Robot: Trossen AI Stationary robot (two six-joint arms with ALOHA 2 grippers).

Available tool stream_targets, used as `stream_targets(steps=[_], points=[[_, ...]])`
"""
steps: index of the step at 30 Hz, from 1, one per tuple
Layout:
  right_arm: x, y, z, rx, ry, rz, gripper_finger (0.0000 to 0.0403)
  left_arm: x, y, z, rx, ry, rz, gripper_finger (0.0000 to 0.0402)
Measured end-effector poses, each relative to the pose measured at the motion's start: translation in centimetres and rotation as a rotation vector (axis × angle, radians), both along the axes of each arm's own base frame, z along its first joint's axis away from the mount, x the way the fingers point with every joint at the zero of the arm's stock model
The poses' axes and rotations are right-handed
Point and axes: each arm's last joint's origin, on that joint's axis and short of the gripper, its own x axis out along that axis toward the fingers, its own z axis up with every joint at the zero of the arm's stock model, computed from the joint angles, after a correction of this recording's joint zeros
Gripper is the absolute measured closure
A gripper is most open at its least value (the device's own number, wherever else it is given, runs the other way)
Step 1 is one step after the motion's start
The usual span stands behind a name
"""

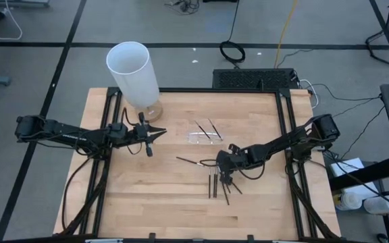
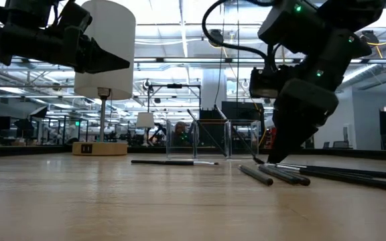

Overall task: Put items in baskets/containers
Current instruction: Put the black eyeshadow brush into the transparent organizer

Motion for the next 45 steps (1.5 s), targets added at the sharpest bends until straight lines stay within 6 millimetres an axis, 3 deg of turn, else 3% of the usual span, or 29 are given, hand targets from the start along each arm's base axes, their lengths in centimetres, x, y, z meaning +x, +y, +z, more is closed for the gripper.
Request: stream_targets(steps=[7,11,14,18,21,24,26,30,39,45], points=[[0.0,0.4,0.1,-0.024,-0.021,0.016,0.0403,0.0,0.0,0.0,-0.004,-0.002,0.0,0.036],[-0.2,-0.1,1.4,-0.051,-0.039,-0.006,0.0403,0.0,0.0,0.0,-0.004,-0.002,0.0,0.036],[-0.1,-0.8,3.6,-0.077,-0.031,-0.033,0.0403,0.0,0.0,0.0,-0.004,-0.005,0.0,0.036],[0.9,-0.6,8.1,-0.109,0.016,-0.032,0.0403,0.0,0.0,0.1,-0.004,-0.009,0.0,0.036],[1.4,0.6,11.1,-0.107,0.122,-0.026,0.0403,0.0,0.0,0.1,-0.004,-0.009,0.0,0.036],[1.8,1.9,12.4,-0.115,0.246,-0.019,0.0403,0.0,0.0,0.0,-0.004,-0.005,0.0,0.036],[1.7,2.4,12.2,-0.142,0.325,-0.015,0.0403,0.0,0.0,-0.1,-0.009,0.007,0.0,0.036],[2.5,3.0,11.4,-0.08,0.283,-0.037,0.0384,0.0,0.0,-0.2,-0.034,0.01,0.0,0.036],[3.9,3.5,9.0,-0.022,0.284,-0.031,0.0246,0.0,-0.1,-0.3,-0.032,0.023,-0.002,0.036],[4.0,3.6,8.2,0.033,0.333,-0.085,0.021,0.0,-0.1,-0.3,-0.021,0.025,-0.003,0.036]])
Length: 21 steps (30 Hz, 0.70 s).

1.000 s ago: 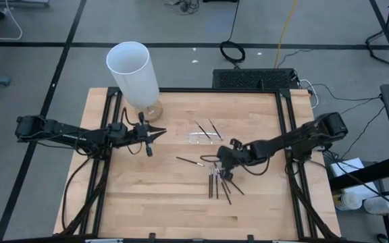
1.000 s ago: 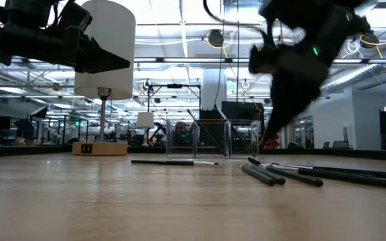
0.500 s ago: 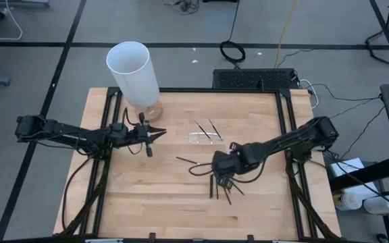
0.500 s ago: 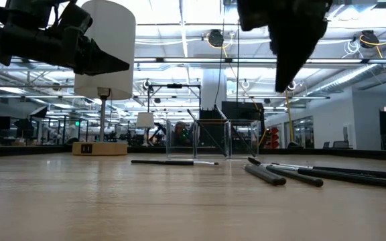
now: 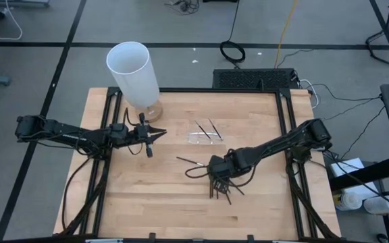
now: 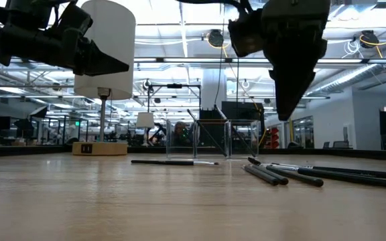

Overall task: Put items in baskets/containers
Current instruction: Put the black eyeshadow brush into the transparent organizer

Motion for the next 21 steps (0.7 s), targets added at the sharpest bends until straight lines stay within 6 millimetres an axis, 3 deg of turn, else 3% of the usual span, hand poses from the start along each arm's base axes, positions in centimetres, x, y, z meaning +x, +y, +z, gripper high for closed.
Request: stream_targets(steps=[14,21], points=[[-0.5,0.2,-2.2,-0.016,0.081,-0.053,0.0247,0.0,0.0,0.0,0.001,-0.001,0.0,0.036],[-1.0,0.1,-3.4,0.033,0.112,-0.095,0.0244,0.0,0.0,0.0,0.0,-0.001,0.0,0.036]])
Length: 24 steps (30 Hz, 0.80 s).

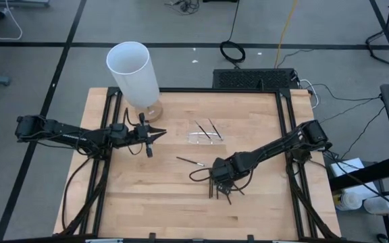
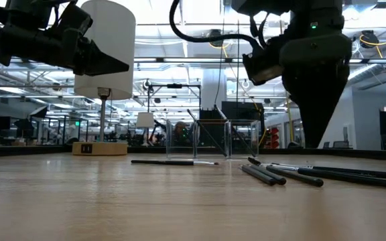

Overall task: Put items in baskets/containers
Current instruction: Put the black eyeshadow brush into the transparent organizer

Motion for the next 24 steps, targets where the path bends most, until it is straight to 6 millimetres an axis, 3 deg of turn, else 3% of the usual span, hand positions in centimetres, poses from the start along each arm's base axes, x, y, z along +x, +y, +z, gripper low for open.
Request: stream_targets(steps=[15,24], points=[[0.2,0.1,-0.2,0.004,-0.027,0.001,0.0247,0.0,0.0,-0.1,-0.001,0.007,0.0,0.036],[-1.0,-0.2,-2.5,0.034,-0.008,-0.032,0.0248,0.0,0.0,-0.1,-0.001,0.008,0.001,0.036]])
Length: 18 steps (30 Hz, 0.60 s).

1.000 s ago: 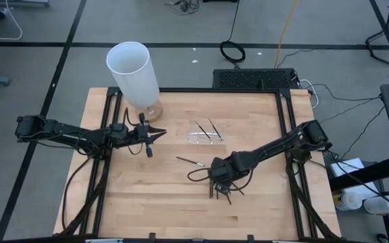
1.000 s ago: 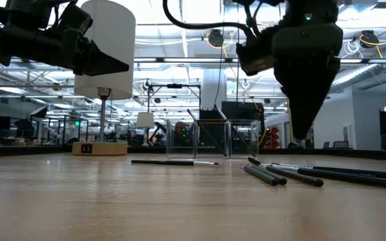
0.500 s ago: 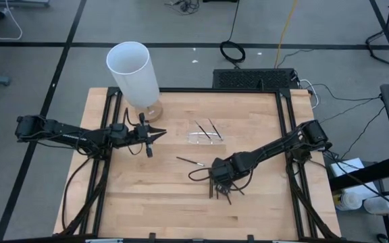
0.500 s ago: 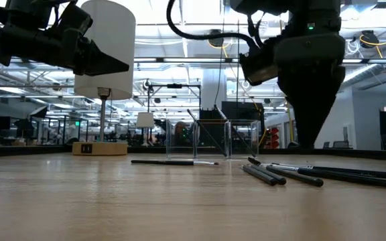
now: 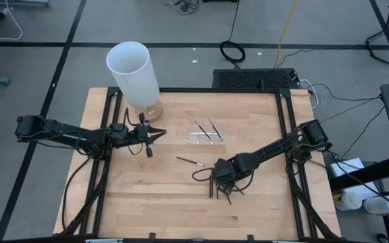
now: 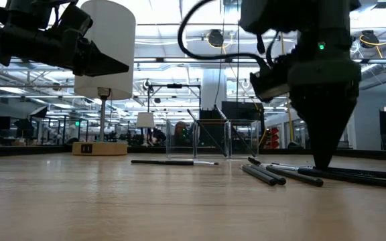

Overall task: Put items in baskets/containers
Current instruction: Put the black eyeshadow brush into the transparent organizer

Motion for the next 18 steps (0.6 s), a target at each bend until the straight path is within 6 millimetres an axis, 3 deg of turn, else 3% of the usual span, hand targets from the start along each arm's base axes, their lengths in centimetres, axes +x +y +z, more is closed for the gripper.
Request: stream_targets(steps=[12,18], points=[[-0.6,-0.2,-1.2,0.002,-0.017,-0.012,0.0249,0.0,0.0,0.0,0.0,0.0,0.0,0.036],[-0.7,-0.3,-1.3,-0.029,-0.021,0.016,0.027,0.0,0.0,-0.1,-0.002,0.006,0.001,0.036]])
